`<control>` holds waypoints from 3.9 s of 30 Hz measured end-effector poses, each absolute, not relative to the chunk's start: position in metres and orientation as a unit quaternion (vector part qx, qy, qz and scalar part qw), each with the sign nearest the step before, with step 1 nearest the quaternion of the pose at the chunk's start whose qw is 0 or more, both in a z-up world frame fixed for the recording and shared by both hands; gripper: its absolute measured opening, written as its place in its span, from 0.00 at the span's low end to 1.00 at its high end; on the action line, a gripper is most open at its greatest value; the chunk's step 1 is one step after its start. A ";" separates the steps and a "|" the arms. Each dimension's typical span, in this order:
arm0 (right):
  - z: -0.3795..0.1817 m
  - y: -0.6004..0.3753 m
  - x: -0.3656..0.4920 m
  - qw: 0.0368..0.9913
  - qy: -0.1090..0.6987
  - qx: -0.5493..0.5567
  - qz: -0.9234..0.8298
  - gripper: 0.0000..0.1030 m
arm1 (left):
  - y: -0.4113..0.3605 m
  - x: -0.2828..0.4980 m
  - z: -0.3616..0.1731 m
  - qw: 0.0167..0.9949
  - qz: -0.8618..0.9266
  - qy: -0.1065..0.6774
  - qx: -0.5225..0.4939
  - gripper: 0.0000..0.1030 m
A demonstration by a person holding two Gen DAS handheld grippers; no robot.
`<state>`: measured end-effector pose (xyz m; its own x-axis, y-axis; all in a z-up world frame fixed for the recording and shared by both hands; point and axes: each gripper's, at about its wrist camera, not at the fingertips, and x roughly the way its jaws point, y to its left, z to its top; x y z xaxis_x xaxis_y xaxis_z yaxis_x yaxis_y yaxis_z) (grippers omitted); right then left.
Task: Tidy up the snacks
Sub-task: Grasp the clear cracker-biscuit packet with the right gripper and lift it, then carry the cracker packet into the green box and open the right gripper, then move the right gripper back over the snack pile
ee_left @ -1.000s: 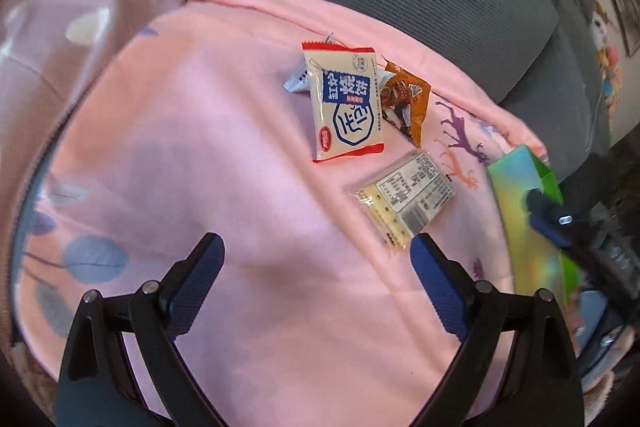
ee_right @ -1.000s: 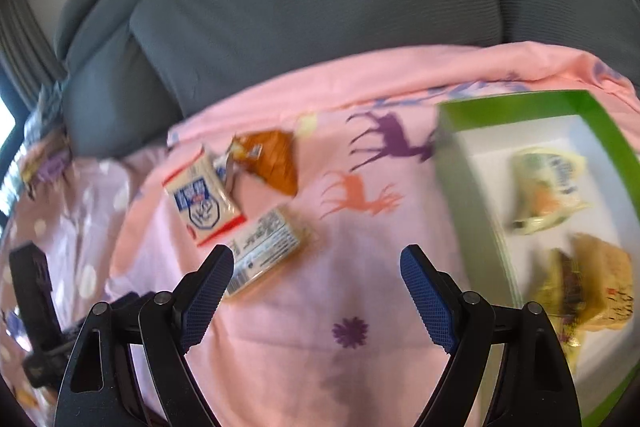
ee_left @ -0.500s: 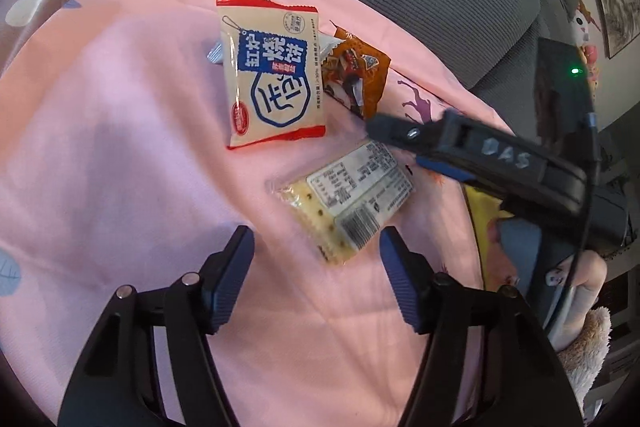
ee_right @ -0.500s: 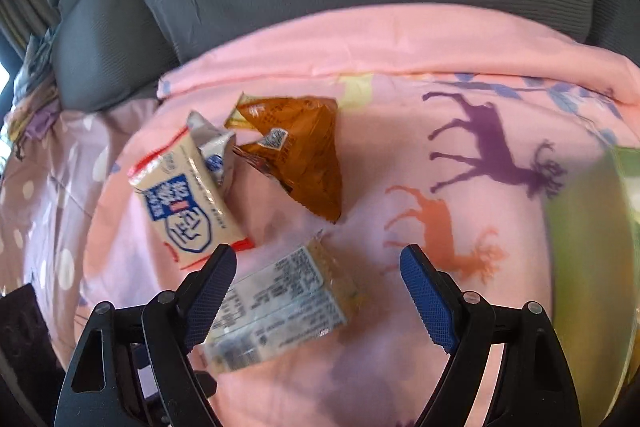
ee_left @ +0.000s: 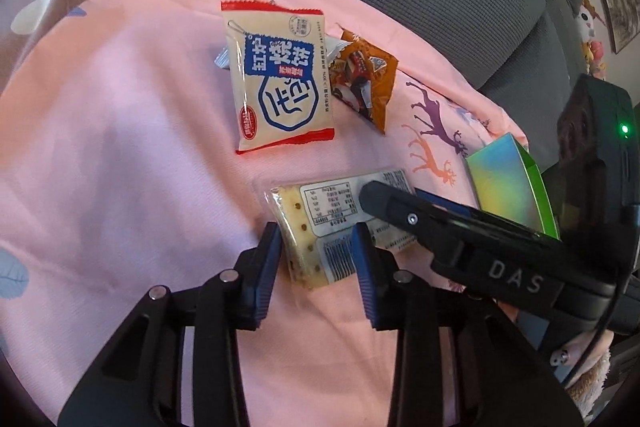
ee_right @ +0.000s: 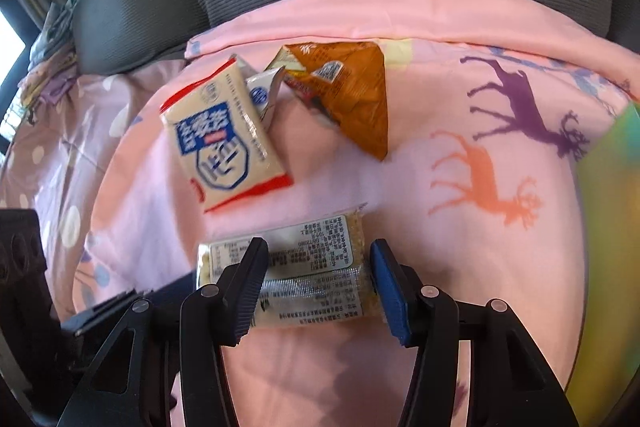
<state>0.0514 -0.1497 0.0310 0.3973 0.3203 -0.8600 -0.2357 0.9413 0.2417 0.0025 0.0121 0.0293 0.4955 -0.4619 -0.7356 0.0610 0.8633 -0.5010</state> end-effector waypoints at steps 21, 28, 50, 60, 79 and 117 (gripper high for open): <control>0.106 -0.183 -0.038 0.904 0.416 0.033 0.089 0.54 | -0.047 -0.043 0.090 0.872 -0.234 0.409 -0.135 0.35; 0.126 -0.215 -0.048 0.916 0.393 0.054 0.067 0.54 | -0.082 -0.045 0.109 0.879 -0.246 0.391 -0.114 0.36; 0.142 -0.350 -0.078 0.916 0.364 0.156 -0.059 0.55 | -0.220 -0.030 0.129 0.855 -0.338 0.390 -0.045 0.37; 0.124 -0.398 -0.079 0.895 0.379 0.211 -0.102 0.55 | -0.270 -0.022 0.112 0.831 -0.364 0.419 -0.016 0.37; 0.080 -0.440 -0.067 0.851 0.432 0.260 -0.145 0.55 | -0.312 -0.011 0.080 0.807 -0.361 0.467 0.028 0.38; 0.119 -0.362 -0.056 0.903 0.381 0.173 -0.095 0.80 | -0.100 -0.014 0.113 0.876 -0.201 0.432 -0.079 0.84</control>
